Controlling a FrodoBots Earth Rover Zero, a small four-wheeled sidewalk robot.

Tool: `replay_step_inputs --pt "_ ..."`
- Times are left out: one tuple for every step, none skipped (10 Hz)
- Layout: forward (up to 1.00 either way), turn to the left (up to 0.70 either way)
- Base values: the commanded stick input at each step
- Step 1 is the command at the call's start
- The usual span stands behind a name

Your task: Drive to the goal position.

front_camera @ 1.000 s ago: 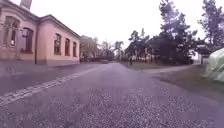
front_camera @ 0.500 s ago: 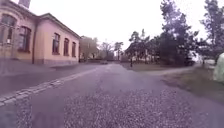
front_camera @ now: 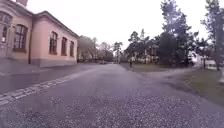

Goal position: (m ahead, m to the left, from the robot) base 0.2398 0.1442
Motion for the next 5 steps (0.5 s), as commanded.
replay_step_inputs --pt "0.00 0.00" --pt "0.00 0.00" --pt "0.00 0.00" --pt "0.00 0.00" --pt "0.00 0.00"
